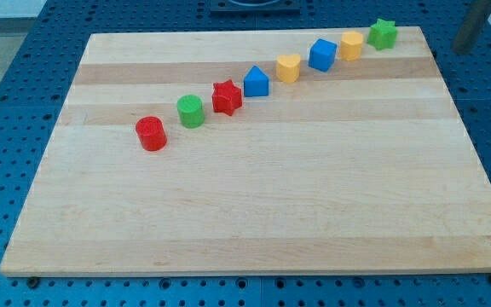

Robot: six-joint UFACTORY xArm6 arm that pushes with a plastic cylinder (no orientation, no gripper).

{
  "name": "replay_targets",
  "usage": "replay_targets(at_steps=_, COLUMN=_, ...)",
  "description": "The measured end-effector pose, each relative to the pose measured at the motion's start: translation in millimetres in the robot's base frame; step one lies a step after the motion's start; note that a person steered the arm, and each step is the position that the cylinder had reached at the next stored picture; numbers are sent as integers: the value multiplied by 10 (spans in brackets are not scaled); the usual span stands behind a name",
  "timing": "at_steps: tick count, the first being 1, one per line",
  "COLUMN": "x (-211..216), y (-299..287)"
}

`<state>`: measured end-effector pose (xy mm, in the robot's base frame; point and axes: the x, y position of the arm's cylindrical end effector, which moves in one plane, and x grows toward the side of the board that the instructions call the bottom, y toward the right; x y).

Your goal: Point arm on right side of green star

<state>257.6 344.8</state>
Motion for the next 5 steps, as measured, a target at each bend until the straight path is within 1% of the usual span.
replay_targets(at_steps=1, x=435, y=-18)
replay_targets(at_steps=2, x=1301, y=-281)
replay_targets(at_steps=3, x=1973, y=-646)
replay_targets(at_steps=4, x=2045, y=-473)
replay_targets(at_steps=5, x=1614, y=-188)
